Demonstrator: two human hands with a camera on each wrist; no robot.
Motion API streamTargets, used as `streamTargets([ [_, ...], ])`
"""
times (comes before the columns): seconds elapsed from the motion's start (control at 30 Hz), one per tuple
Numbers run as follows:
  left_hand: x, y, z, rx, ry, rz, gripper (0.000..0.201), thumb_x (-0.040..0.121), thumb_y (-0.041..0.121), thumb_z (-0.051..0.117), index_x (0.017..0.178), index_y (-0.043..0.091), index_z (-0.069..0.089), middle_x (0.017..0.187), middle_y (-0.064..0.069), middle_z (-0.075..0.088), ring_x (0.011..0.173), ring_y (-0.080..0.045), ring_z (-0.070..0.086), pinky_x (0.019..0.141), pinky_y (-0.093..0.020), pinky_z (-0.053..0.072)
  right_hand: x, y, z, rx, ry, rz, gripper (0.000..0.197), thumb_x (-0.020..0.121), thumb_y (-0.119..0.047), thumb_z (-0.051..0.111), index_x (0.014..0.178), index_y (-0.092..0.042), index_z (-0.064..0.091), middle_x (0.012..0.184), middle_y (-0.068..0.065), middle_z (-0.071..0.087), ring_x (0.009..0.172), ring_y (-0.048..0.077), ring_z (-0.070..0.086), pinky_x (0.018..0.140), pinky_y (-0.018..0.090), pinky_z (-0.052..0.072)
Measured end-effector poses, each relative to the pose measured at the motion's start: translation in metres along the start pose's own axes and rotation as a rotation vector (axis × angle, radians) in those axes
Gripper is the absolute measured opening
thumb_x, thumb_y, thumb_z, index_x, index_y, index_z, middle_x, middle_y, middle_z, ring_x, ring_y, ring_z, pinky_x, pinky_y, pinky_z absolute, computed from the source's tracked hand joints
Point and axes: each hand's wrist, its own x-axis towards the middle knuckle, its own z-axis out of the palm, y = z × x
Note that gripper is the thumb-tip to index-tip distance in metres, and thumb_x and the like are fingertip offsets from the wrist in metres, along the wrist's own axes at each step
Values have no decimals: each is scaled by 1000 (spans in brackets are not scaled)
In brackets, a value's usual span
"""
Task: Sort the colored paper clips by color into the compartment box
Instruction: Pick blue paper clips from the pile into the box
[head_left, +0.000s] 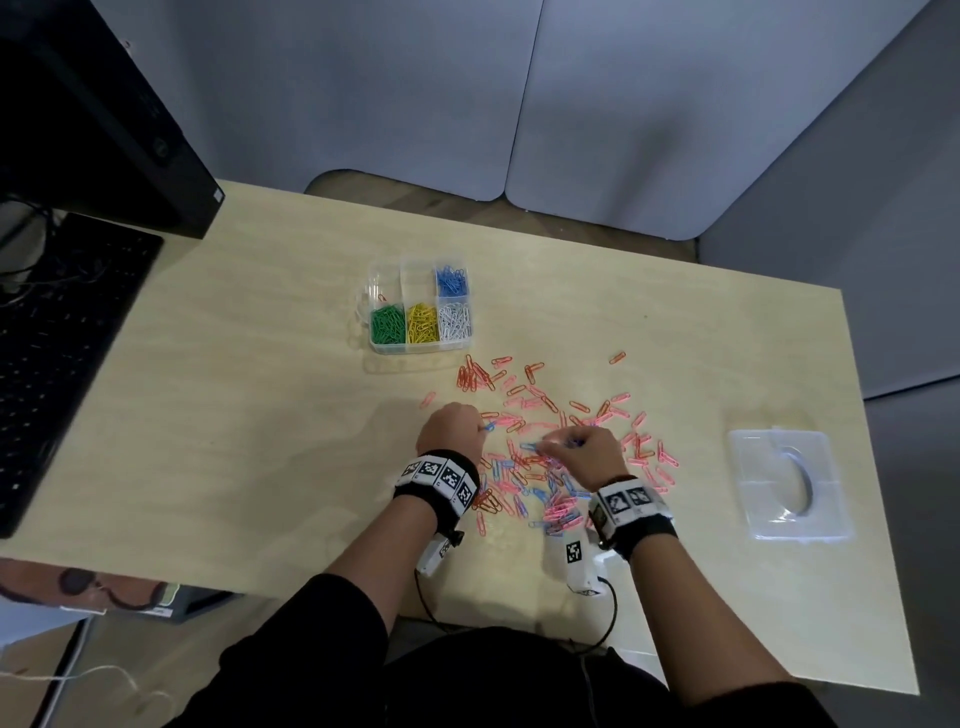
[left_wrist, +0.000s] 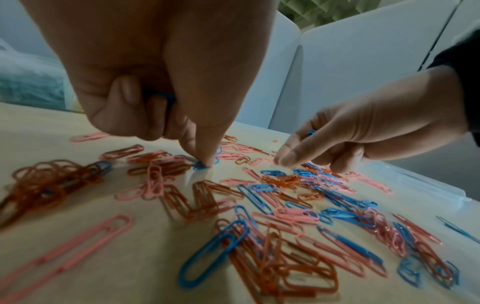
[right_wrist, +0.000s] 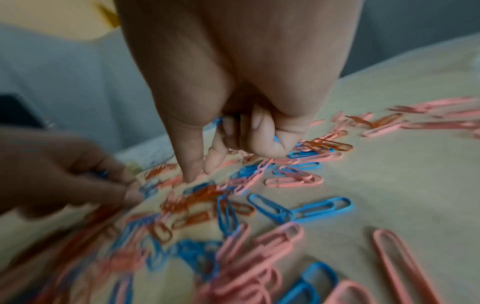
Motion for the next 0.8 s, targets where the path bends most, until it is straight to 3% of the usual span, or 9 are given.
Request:
streamTargets([
  [0.1,2,7,-2,111,-99,-27,25,96,16,48,111,9,67,112,-11,65,101,-31,62,83,-39,54,0,1,9,-159,36,-129,15,78,-33,81,88,-22,76,79,-7,70,67,1,58,65,17,44],
  [0.2,-2,15,-3,161,-156,-80,27,95,9,42,114,5,60,117,-14,61,108,-32,60,85,-40,49,1,-3,18,-235,27,-190,10,84,-30,75,86,-20,76,80,-9,68,74,8,63,74,26,53],
  [0.3,-14,15,-1,90,-122,-116,25,94,22,42,113,9,52,112,-12,56,104,-32,56,83,-40,43,7,-3,14,-267,-36,-245,13,89,-29,69,87,-16,72,82,-3,68,77,14,63,74,28,53],
  [0.43,-24,13,8,-43,-95,-30,21,99,26,35,97,8,46,81,-4,51,74,-25,49,65,-34,35,9,12,-11,205,-152,-139,22,94,-26,65,79,-11,66,79,15,67,68,19,59,64,28,48],
  [0.53,-25,14,20,-141,-109,33,24,104,26,29,92,9,42,69,-1,44,71,-26,47,63,-33,31,-1,23,-31,767,-272,59,16,98,-10,57,100,4,64,87,14,63,66,15,55,59,24,48],
  [0.67,-29,23,30,-325,-116,83,25,105,25,35,87,10,43,66,-1,41,67,-24,42,58,-34,23,-6,34,-48,1214,-344,222,22,99,-4,48,120,0,55,84,6,56,62,10,54,53,20,50],
  [0.73,-31,28,33,-382,-112,96,25,104,23,39,84,9,47,70,-6,49,68,-24,45,59,-34,25,-7,35,-52,1363,-372,327,21,99,-7,48,116,-3,59,84,6,58,62,12,59,53,20,52],
  [0.8,-30,34,37,-404,-126,69,26,103,22,40,83,8,49,76,-11,54,71,-26,48,62,-34,28,-6,35,-52,1345,-356,383,19,101,-15,48,102,-6,64,78,6,59,56,12,59,50,21,52],
])
